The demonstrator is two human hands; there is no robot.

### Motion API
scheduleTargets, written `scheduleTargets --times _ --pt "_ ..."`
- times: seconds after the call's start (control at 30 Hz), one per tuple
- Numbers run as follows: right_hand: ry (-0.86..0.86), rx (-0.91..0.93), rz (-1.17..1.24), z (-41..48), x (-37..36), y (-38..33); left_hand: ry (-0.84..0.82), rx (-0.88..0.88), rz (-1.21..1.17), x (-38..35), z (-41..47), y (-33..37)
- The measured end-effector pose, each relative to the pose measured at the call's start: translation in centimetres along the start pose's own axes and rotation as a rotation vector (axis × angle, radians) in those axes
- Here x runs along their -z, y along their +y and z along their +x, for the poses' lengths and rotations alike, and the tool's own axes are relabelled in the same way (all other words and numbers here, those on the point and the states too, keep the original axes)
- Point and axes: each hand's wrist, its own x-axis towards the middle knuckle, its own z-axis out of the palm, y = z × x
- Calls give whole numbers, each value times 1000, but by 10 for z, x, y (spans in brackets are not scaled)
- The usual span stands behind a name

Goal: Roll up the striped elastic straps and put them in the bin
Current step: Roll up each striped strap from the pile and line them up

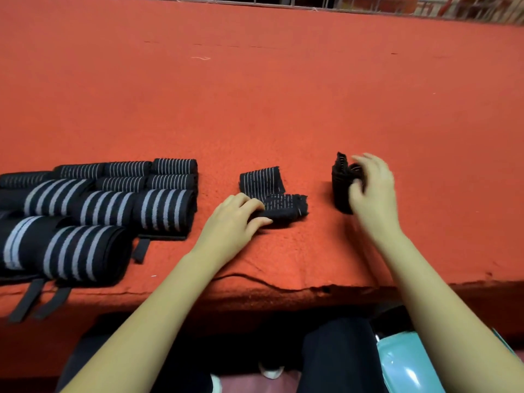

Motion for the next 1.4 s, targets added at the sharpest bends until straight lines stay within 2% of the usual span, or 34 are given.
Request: scheduleTargets --times 0.07,0.13,0.2,0.3,0.5,0.67,0.83,0.93,0.97,1.07,1.13,1.27,1.33,1.4 --pt "-225 106 147 -13 -13 -24 6 14 -39 1 -1 1" --pt "-478 69 212 -27 -27 -43 64 19 -65 3 -2 3" --pt "-597 -14 280 -34 -35 -48 132 57 -115 8 -3 1" --pt "-595 -2 325 -35 -34 -44 215 58 -165 17 -9 -4" --pt "-399 16 382 -41 -30 -45 146 -90 -247 14 -27 11" --pt "-536 193 185 -47 -32 -32 71 -104 -204 13 -44 -7" --pt "-638 125 153 -37 -26 -32 -65 -108 -260 19 -59 -7" --pt "-839 -61 402 -26 -11 -31 -55 20 -364 26 -62 1" --pt "-855 -135 490 -24 -9 -29 -26 77 -407 27 -61 3" --pt "-733 -263 548 -21 -13 -27 21 225 -512 28 -50 15" --pt "-712 -243 477 -21 -21 -33 3 282 -566 26 -42 26" --pt "-775 -219 372 -14 -27 -39 15 272 -559 21 -37 38" --pt "-796 -259 407 -14 -25 -42 16 262 -512 20 -40 37" --pt "-704 -303 498 -15 -23 -46 16 263 -450 20 -44 34"
